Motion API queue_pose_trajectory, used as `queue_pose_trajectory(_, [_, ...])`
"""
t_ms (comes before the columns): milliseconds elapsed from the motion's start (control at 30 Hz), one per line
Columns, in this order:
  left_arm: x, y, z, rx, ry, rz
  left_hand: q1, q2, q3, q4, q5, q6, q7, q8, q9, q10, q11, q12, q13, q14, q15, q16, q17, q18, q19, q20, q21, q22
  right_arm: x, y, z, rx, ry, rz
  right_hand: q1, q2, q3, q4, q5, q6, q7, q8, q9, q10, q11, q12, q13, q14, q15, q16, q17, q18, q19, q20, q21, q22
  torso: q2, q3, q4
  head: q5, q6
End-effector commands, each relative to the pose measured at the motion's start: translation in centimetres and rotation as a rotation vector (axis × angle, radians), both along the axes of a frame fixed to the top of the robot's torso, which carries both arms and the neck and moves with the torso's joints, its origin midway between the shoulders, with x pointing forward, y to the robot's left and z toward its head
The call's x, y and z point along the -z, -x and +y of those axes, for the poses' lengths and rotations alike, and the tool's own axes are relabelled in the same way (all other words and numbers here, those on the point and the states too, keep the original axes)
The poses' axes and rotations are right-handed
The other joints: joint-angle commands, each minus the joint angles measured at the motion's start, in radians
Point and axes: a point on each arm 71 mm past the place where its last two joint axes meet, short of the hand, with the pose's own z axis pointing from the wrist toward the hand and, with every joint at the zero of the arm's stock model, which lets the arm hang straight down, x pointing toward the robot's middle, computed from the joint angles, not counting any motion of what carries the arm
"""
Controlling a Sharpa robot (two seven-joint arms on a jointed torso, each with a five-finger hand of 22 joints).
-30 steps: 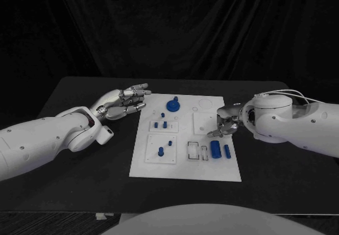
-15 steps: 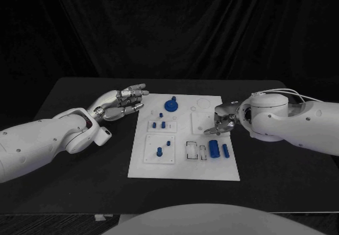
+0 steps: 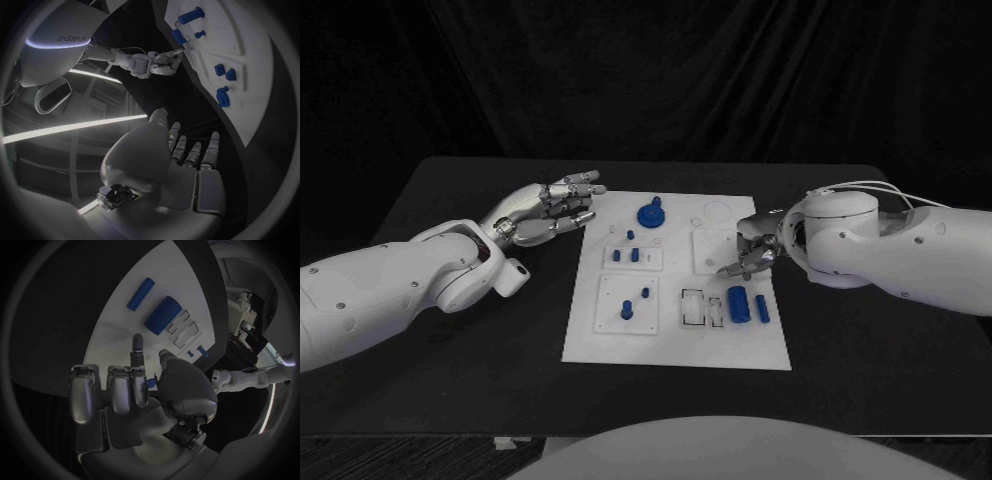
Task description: Assemble the parts on the task board
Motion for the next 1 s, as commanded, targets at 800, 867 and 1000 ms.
queue_pose_trajectory(800, [-0.03, 0.05, -0.25, 0.010, 0.018, -0.001, 0.001, 0.007, 0.004, 0.002, 0.006, 0.004, 0.001, 0.005, 0.001, 0.002, 0.007, 0.003, 0.001, 0.006, -0.003, -0.002, -0.001, -0.004, 0.000, 0.002, 0.002, 0.000, 0.95, 0.39, 0.28, 0.018, 0.095, 0.106, -0.019, -0.004, -0.016, 0.001, -0.003, -0.032, 0.009, -0.028, -0.002, 0.104, 0.006, 0.003, 0.263, 0.104, -0.001, 0.003, 0.263, -0.015, 0.091, -0.004, -0.014, 0.251, 0.000, -0.0003, -0.0011, 0.001, 0.000])
queue_pose_trajectory(867, [-0.03, 0.04, -0.25, 0.010, 0.018, 0.000, 0.001, 0.007, 0.004, 0.002, 0.006, 0.004, 0.001, 0.005, 0.001, 0.002, 0.007, 0.003, 0.001, 0.006, -0.003, -0.002, -0.001, -0.004, 0.000, 0.002, 0.002, 0.000, 1.00, 0.41, 0.27, 0.017, 0.100, 0.111, -0.021, -0.004, -0.017, 0.001, -0.002, -0.032, 0.009, -0.029, -0.001, 0.104, 0.007, 0.003, 0.263, 0.104, -0.001, 0.003, 0.263, -0.014, 0.091, -0.004, -0.015, 0.251, 0.000, -0.0002, -0.0008, 0.000, 0.000])
queue_pose_trajectory(1000, [-0.02, 0.04, -0.27, 0.011, 0.018, 0.000, 0.001, 0.007, 0.004, 0.002, 0.006, 0.004, 0.001, 0.005, 0.001, 0.002, 0.007, 0.003, 0.001, 0.006, -0.003, -0.002, -0.001, -0.004, 0.000, 0.002, 0.002, 0.000, 1.07, 0.43, 0.24, 0.015, 0.107, 0.118, -0.025, -0.003, -0.018, 0.002, -0.002, -0.032, 0.009, -0.030, -0.001, 0.104, 0.007, 0.003, 0.263, 0.104, -0.001, 0.003, 0.263, -0.014, 0.090, -0.003, -0.016, 0.251, 0.000, 0.0003, -0.0002, 0.000, 0.000])
